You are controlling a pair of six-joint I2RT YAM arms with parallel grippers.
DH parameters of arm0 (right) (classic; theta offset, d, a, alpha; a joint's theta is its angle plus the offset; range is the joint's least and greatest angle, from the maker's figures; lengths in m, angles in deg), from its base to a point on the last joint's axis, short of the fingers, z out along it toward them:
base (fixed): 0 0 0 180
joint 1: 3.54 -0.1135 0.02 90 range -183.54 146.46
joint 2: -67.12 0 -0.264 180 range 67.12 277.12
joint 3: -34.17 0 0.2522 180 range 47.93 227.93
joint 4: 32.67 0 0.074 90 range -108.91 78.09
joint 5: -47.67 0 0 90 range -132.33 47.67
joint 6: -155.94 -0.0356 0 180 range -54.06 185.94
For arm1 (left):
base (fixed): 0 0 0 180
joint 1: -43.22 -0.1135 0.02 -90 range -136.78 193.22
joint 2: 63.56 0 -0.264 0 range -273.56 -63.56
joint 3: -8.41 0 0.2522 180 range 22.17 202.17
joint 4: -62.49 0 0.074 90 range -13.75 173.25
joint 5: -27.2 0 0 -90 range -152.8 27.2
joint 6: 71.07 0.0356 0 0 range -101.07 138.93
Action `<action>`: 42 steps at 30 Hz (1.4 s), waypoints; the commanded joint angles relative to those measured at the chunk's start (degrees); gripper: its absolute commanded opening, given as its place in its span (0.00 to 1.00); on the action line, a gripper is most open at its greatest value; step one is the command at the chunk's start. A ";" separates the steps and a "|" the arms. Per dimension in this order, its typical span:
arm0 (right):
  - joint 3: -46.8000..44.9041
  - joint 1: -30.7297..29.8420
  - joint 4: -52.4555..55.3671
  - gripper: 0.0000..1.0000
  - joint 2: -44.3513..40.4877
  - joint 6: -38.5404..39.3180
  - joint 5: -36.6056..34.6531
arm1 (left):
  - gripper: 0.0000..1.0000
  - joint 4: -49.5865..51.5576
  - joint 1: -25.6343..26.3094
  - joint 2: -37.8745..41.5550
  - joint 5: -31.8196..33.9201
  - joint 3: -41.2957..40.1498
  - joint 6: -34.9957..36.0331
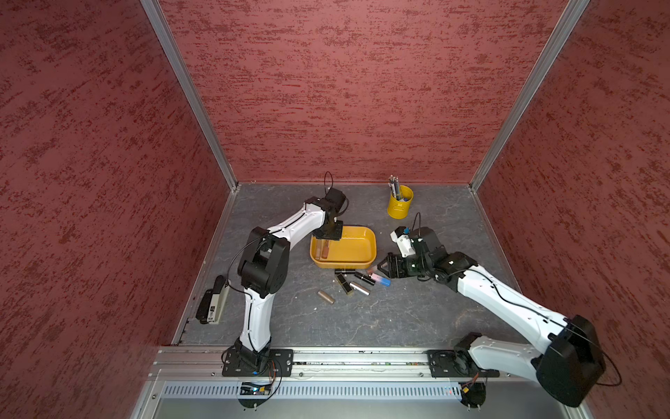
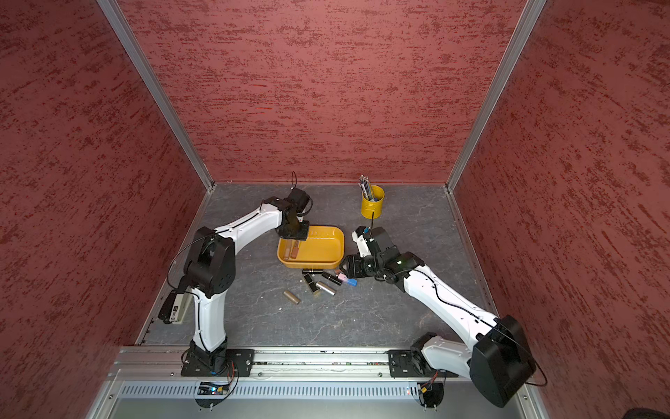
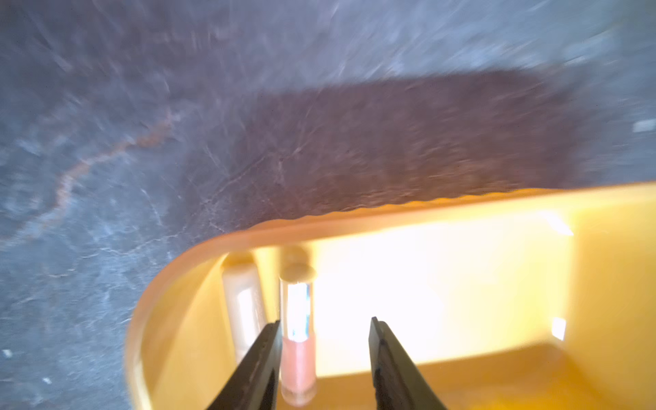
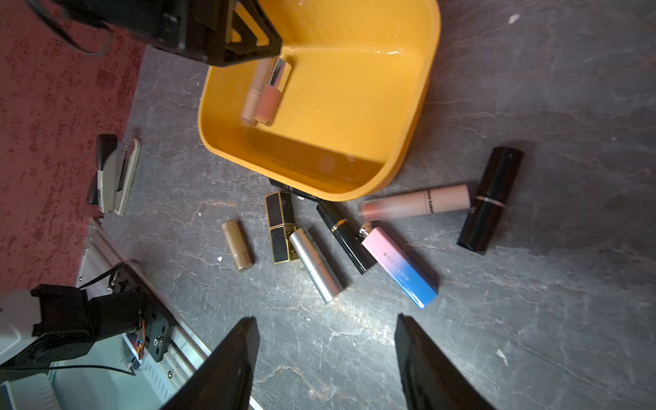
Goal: Put the lipstick into the storage box
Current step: Place the lipstick in the storage box, then pick up the lipstick at the center of the board.
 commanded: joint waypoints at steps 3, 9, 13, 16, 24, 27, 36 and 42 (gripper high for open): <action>3.27 0.98 6.03 0.66 1.58 -1.60 -8.97 | 0.48 -6.84 0.11 9.73 -6.64 -3.40 -1.09; 6.91 2.78 12.36 0.66 7.01 -0.79 -15.89 | 0.49 -19.68 0.11 24.20 -16.07 -19.17 -6.92; 8.52 3.99 12.36 0.66 11.44 0.67 -16.79 | 0.54 -30.66 0.32 34.62 -23.44 -33.51 -12.04; 10.17 4.34 11.70 0.66 15.86 1.56 -17.60 | 0.57 -37.28 1.48 41.51 -27.00 -42.64 -15.74; 14.07 4.44 9.46 0.66 26.30 2.24 -16.95 | 0.66 -49.93 6.78 53.89 -28.47 -56.73 -22.05; 15.16 4.43 9.10 0.65 28.72 2.33 -16.65 | 0.66 -52.23 7.12 54.92 -28.67 -58.58 -23.05; 16.20 4.49 8.57 0.63 32.54 2.59 -18.02 | 0.66 -50.78 7.14 54.72 -29.33 -58.39 -22.44; 16.59 4.48 7.87 0.59 34.62 2.84 -19.06 | 0.67 -50.70 7.14 55.10 -29.28 -58.64 -22.57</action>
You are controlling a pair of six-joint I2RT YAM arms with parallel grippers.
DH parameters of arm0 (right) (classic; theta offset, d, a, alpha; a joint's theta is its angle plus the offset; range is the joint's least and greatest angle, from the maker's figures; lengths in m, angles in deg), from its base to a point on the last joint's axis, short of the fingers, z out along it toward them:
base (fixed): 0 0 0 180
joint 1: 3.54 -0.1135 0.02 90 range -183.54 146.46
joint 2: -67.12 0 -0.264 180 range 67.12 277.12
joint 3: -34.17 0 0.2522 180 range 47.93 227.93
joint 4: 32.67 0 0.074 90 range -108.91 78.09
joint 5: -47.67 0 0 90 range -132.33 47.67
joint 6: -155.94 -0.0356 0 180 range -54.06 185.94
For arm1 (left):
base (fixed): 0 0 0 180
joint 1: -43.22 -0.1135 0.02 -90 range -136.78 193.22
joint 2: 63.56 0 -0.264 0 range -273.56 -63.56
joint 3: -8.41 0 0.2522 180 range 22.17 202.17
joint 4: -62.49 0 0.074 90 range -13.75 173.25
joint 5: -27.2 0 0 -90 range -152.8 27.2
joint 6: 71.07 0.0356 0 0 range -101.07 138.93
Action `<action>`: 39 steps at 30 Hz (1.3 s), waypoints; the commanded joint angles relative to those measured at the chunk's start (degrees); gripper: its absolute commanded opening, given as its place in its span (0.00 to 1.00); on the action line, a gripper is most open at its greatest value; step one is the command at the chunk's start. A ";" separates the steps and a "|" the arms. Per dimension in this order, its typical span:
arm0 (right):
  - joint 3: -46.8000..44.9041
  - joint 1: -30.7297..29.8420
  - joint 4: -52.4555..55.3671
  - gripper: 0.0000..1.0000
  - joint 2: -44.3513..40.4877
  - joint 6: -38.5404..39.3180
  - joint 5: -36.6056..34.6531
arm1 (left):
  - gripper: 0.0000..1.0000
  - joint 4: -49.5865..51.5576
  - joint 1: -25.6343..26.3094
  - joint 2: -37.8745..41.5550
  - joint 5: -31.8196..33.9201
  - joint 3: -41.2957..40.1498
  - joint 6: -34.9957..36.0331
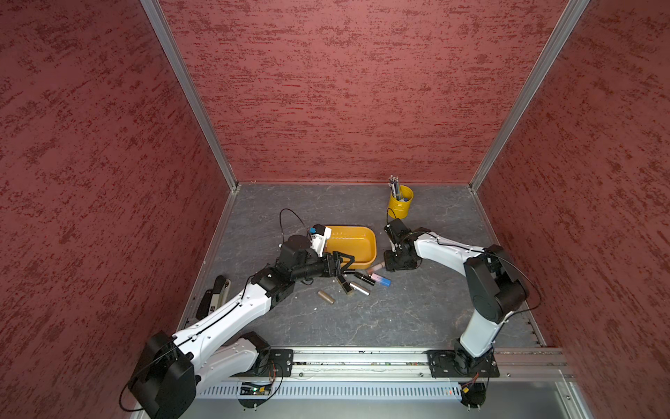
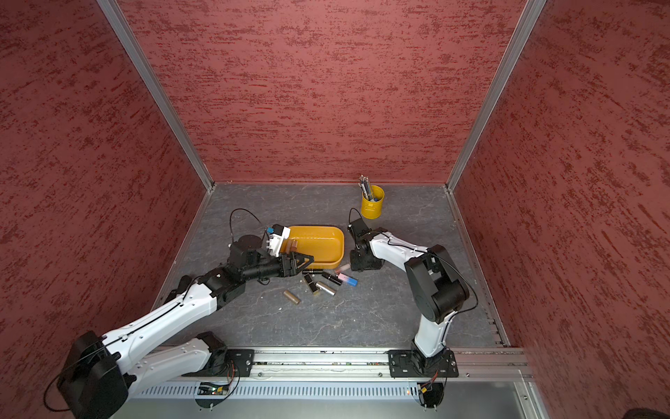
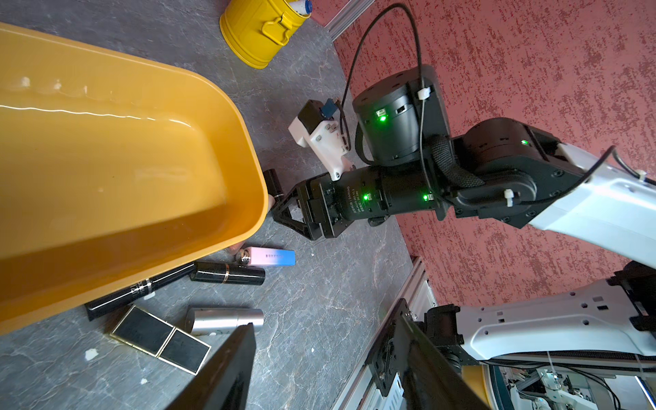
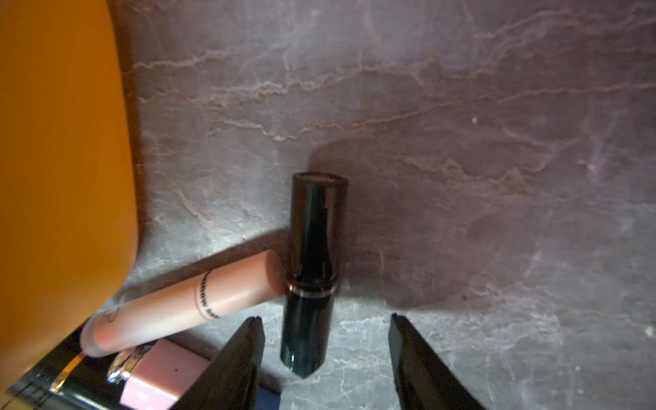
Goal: Put the lipstick into the storage box
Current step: Pick up the lipstick at the center of the board.
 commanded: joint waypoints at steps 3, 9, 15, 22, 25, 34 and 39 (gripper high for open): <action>1.80 0.24 -2.10 0.57 1.60 0.82 -2.47 | 0.67 -1.32 0.17 0.74 -0.72 -0.58 -0.29; 2.89 0.18 -2.33 0.53 3.33 1.13 -3.51 | 0.67 -1.66 0.24 0.57 -0.73 -0.44 -0.56; 3.86 0.17 -2.63 0.49 4.99 1.47 -4.06 | 0.67 -1.74 0.23 0.47 -0.68 -0.36 -0.77; 3.63 0.17 -2.81 0.36 5.38 1.26 -3.97 | 0.68 -1.35 0.24 0.64 -0.60 -0.36 -0.87; 3.04 0.18 -3.03 0.32 4.96 1.17 -3.76 | 0.68 -1.32 0.24 0.57 -0.68 -0.41 -0.97; 1.07 0.17 -3.73 0.24 2.73 0.74 -2.75 | 0.68 -2.27 0.30 -0.07 -0.69 -0.80 -1.61; -0.76 0.23 -4.41 0.22 1.05 0.08 -2.09 | 0.68 -3.48 0.28 -0.62 -1.14 -0.97 -2.48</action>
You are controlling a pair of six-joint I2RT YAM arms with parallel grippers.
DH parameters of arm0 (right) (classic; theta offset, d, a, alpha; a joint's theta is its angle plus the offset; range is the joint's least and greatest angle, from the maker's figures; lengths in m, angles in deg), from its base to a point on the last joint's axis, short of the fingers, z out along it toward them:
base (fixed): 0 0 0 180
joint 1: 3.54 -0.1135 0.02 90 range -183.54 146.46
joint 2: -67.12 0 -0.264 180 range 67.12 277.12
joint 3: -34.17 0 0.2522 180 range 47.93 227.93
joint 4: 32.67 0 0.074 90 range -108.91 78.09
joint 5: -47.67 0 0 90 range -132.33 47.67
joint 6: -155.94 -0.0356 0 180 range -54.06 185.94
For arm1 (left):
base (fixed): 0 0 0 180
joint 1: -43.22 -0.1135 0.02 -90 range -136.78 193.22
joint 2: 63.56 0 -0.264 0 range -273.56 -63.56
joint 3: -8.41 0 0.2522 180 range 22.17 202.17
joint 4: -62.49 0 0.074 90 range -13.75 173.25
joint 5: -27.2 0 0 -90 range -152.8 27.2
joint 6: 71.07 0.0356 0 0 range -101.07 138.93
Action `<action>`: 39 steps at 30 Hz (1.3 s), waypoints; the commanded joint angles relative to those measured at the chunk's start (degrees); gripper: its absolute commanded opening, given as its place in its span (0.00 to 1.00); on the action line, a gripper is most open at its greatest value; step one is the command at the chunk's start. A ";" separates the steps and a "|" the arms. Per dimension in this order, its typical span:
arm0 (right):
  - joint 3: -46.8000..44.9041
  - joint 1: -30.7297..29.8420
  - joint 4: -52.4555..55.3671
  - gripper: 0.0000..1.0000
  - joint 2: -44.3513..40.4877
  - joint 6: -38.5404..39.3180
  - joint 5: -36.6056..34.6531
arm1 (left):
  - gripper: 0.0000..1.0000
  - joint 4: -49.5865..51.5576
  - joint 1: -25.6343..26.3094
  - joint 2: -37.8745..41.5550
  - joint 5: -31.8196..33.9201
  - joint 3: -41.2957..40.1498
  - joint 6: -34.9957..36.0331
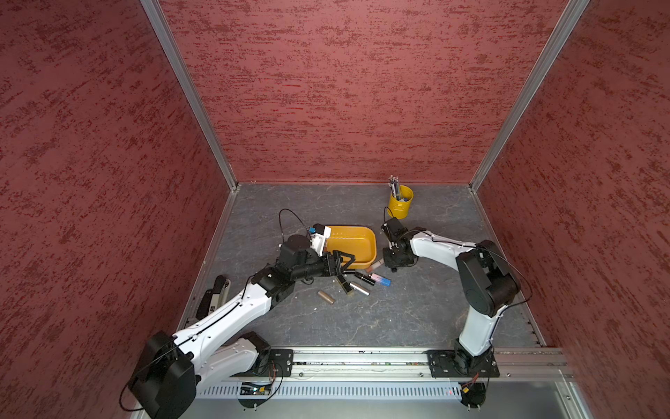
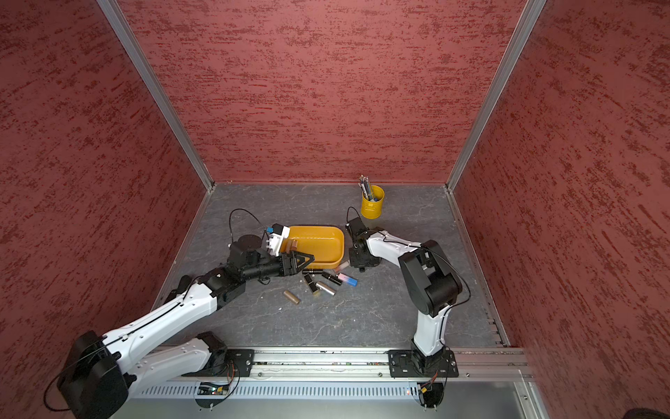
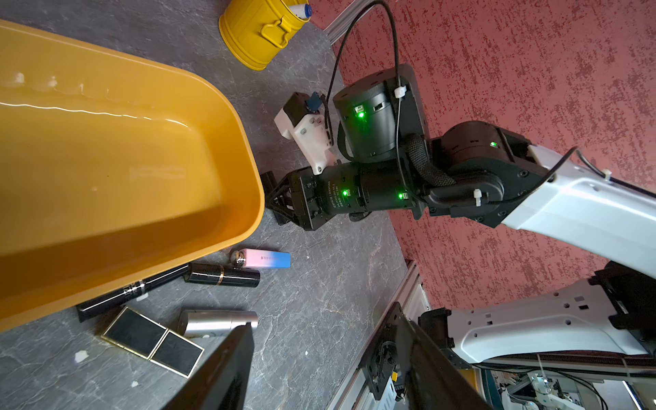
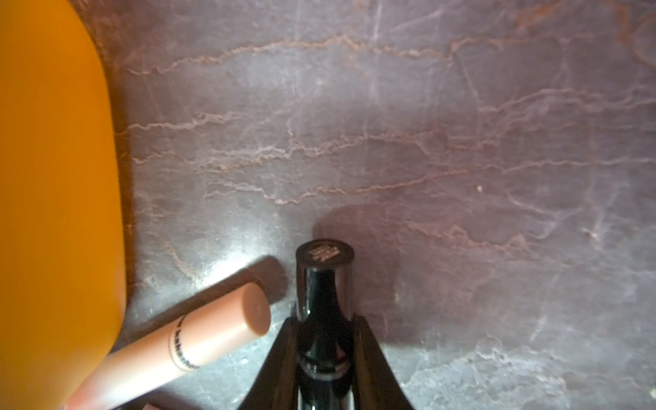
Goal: Put the lipstick into the storage box
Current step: Pick up the lipstick at the center of the board.
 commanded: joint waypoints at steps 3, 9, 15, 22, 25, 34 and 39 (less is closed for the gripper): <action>-2.84 0.34 -0.45 0.21 -3.42 -0.96 0.91 | 0.68 -3.06 0.28 -0.55 -1.24 -0.89 -1.01; -5.83 1.35 -1.57 0.21 -10.78 -0.94 6.00 | 0.71 -5.57 0.23 -1.00 -2.49 -0.67 -2.13; -8.99 2.39 -3.34 0.21 -22.89 1.14 16.54 | 0.80 -11.98 0.15 -3.24 -5.59 -0.18 -4.52; -11.28 2.39 -10.07 0.21 -34.74 0.62 35.68 | 0.85 -25.93 -0.05 -9.11 -11.09 -0.48 -10.30; -11.68 2.41 -14.66 0.21 -36.84 -2.10 42.78 | 0.85 -31.24 -0.03 -11.01 -11.98 -0.45 -12.17; -14.88 2.28 -31.52 0.21 -36.81 -13.44 56.72 | 0.85 -36.26 0.15 -10.91 -13.77 0.39 -13.62; -16.07 1.69 -35.25 0.21 -36.94 -15.76 58.75 | 0.84 -35.63 0.15 -10.68 -14.12 0.95 -13.28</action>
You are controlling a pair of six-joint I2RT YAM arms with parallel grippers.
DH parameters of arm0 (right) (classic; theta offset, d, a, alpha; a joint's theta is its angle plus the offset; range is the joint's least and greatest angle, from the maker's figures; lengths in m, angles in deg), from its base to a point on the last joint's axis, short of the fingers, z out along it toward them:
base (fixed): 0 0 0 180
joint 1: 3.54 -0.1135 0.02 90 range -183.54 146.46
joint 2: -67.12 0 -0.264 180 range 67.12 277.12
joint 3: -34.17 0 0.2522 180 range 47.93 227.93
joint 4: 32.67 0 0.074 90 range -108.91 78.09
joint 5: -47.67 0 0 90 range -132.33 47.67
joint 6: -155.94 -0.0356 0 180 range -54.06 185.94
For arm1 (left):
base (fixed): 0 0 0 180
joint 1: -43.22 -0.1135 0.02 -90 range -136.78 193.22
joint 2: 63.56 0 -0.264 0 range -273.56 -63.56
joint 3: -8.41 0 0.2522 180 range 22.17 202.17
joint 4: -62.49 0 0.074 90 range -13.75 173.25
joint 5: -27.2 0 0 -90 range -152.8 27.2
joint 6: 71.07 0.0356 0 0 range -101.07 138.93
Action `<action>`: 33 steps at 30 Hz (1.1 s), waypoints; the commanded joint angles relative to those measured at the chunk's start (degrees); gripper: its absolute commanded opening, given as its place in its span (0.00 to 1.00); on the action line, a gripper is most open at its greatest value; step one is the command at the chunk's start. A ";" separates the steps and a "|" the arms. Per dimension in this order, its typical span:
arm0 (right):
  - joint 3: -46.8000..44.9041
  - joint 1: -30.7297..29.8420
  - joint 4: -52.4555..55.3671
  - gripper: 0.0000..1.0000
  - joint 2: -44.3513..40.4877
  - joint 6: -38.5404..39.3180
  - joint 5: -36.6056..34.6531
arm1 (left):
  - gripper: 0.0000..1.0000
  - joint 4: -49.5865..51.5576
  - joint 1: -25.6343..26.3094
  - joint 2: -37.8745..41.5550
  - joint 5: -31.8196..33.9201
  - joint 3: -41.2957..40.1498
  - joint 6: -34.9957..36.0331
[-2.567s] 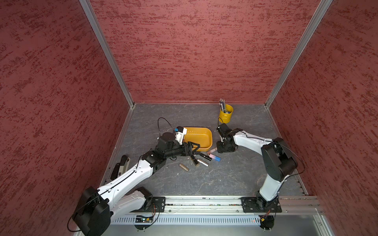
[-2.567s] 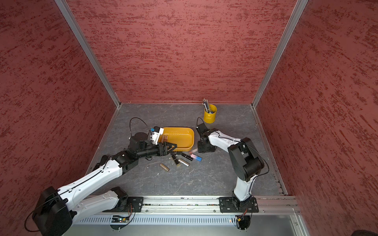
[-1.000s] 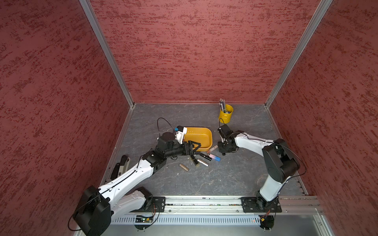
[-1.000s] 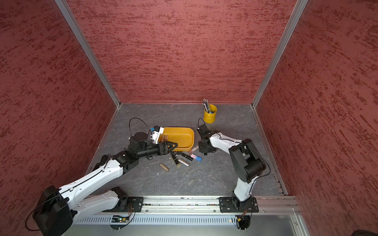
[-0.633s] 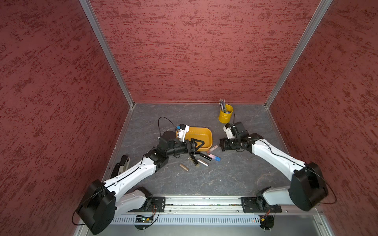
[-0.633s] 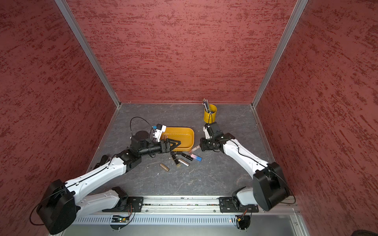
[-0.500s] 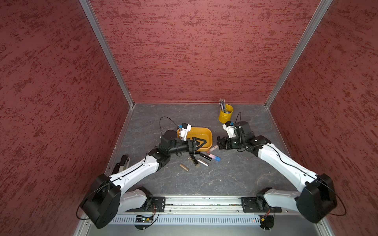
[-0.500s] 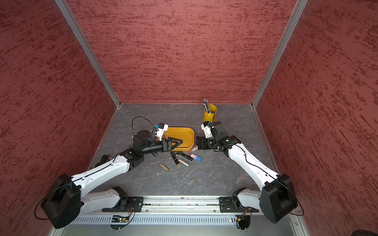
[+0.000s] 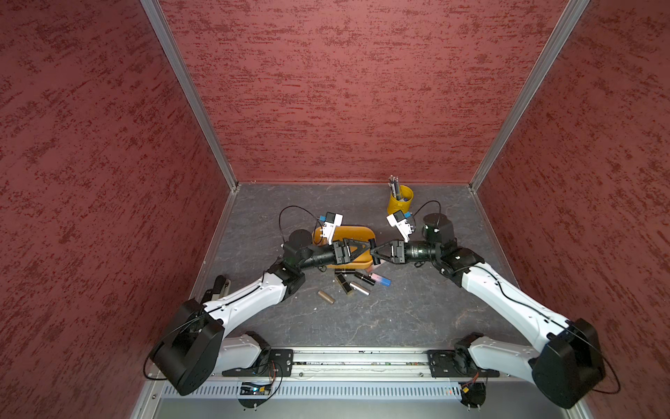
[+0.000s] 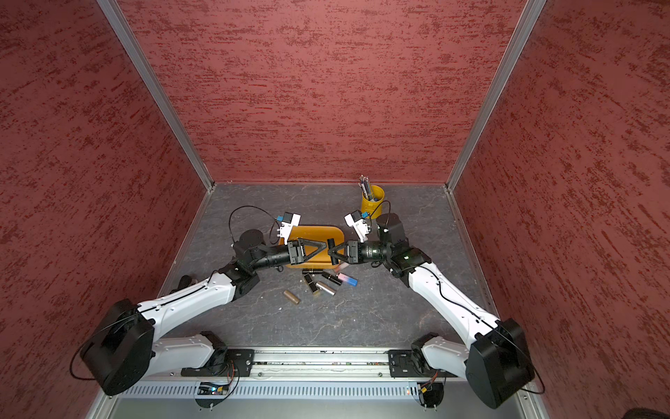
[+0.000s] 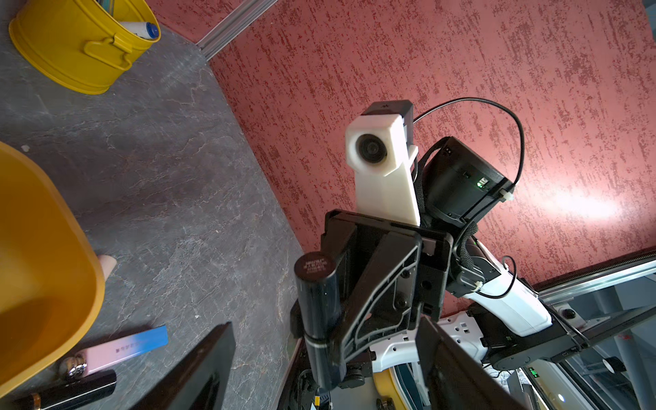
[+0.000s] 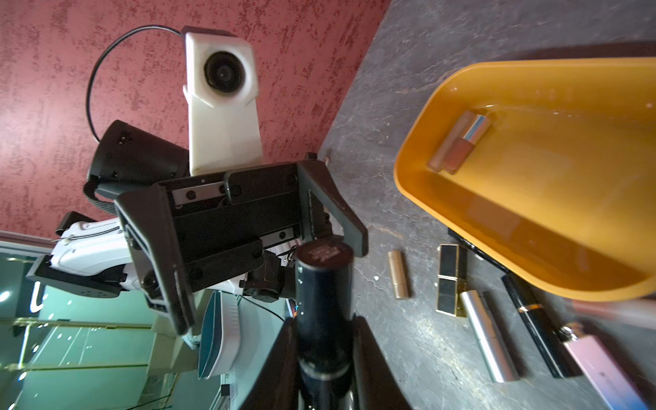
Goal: Put the lipstick into the storage box
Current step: Pick up the lipstick at the center of the board.
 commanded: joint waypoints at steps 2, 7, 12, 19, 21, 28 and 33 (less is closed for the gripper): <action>-0.46 -0.86 -7.46 0.21 -0.20 -3.65 4.79 | 0.83 -1.42 0.17 0.47 -1.27 1.65 -0.02; -0.75 -2.26 -8.29 0.21 0.35 -3.96 4.89 | 0.79 -1.74 0.49 -0.63 -1.40 2.74 -0.22; -0.83 -3.00 -8.55 0.21 0.79 -3.95 4.33 | 0.72 -1.62 0.83 -0.95 -1.32 3.32 -0.24; -0.85 -3.34 -8.72 0.21 0.97 -3.92 3.95 | 0.58 -0.52 0.85 -0.61 -1.20 3.06 0.07; -0.88 -3.31 -8.72 0.21 0.97 -3.97 3.88 | 0.55 -0.43 0.81 -0.63 -1.12 3.08 0.11; -1.00 -3.52 -8.52 0.21 0.97 -3.66 3.76 | 0.42 -0.43 0.85 -0.68 -1.13 3.13 0.02; -1.03 -3.70 -8.46 0.21 1.05 -3.57 3.75 | 0.29 -0.17 0.77 -0.68 -1.19 3.08 0.02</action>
